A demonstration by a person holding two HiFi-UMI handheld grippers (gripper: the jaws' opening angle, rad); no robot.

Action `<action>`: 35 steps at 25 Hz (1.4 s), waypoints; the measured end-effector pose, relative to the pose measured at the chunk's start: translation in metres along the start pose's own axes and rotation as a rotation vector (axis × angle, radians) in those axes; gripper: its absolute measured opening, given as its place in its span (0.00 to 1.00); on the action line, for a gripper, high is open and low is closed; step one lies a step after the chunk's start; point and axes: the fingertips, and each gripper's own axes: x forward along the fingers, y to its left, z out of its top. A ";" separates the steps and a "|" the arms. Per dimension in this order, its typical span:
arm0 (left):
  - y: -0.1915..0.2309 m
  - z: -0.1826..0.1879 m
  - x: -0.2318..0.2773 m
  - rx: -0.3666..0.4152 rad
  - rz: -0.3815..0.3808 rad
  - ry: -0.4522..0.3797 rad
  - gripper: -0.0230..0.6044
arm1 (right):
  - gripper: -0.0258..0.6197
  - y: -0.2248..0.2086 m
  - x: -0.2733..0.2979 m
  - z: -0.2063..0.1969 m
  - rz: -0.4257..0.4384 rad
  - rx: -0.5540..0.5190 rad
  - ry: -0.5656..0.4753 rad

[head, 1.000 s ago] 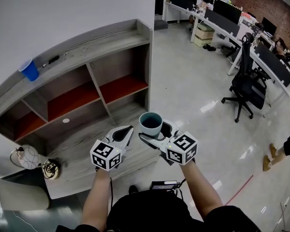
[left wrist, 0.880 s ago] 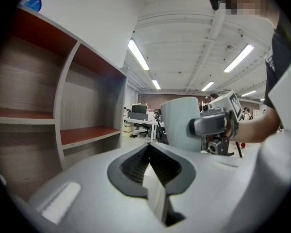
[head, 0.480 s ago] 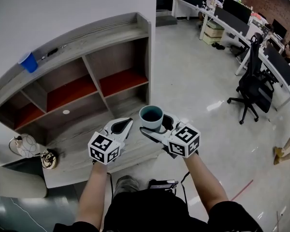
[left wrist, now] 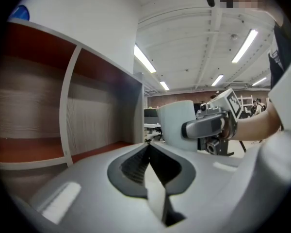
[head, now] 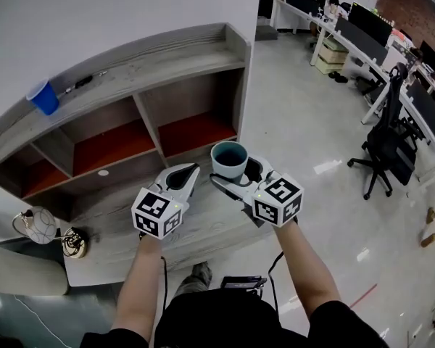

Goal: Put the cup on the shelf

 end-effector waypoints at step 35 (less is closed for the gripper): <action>0.074 -0.030 0.036 -0.076 0.114 0.010 0.04 | 0.63 -0.089 0.163 -0.001 -0.165 -0.064 -0.033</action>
